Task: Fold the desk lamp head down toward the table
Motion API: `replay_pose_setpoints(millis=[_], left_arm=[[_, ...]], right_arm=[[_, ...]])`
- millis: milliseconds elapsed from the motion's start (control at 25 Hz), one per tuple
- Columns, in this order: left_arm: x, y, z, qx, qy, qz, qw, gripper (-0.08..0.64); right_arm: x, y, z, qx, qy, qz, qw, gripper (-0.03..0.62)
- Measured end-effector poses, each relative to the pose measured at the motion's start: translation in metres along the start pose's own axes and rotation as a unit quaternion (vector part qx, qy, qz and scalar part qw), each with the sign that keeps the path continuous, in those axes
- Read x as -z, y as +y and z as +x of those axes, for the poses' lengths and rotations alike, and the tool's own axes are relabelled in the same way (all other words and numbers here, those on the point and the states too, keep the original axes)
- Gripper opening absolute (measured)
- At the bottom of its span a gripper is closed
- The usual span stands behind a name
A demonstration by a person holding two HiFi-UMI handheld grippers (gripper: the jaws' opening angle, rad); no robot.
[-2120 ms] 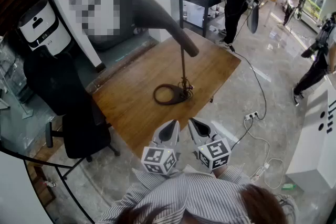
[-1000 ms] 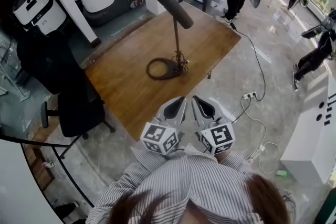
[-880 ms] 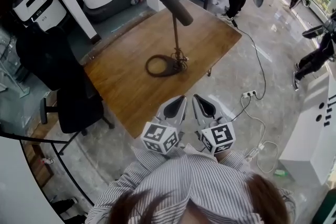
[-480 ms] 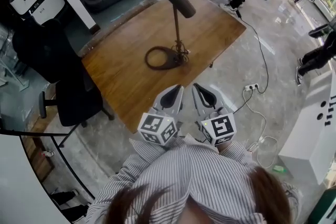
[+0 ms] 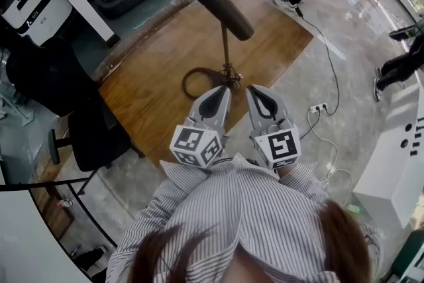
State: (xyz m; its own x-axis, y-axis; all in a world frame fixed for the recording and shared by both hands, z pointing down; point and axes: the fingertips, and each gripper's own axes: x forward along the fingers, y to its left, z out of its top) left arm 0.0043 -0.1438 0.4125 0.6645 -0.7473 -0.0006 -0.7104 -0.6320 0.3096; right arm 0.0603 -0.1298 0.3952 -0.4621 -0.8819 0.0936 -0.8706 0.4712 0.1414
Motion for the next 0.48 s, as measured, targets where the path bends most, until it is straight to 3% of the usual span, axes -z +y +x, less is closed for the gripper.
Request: replay_pose_setpoints(millis=[240,480], left_arm=[[-0.007,0.019,0.025,0.003,0.006,0.028,0.9996,0.036],[-0.011,0.032,0.046,-0.016,0.007,0.044,0.9989,0.099]], right_arm=[[-0.011,-0.014,0.02,0.028,-0.011,-0.036,0.999,0.029],[-0.016,-0.032,0.029,0.026,-0.014,-0.052,0.998,0.077]])
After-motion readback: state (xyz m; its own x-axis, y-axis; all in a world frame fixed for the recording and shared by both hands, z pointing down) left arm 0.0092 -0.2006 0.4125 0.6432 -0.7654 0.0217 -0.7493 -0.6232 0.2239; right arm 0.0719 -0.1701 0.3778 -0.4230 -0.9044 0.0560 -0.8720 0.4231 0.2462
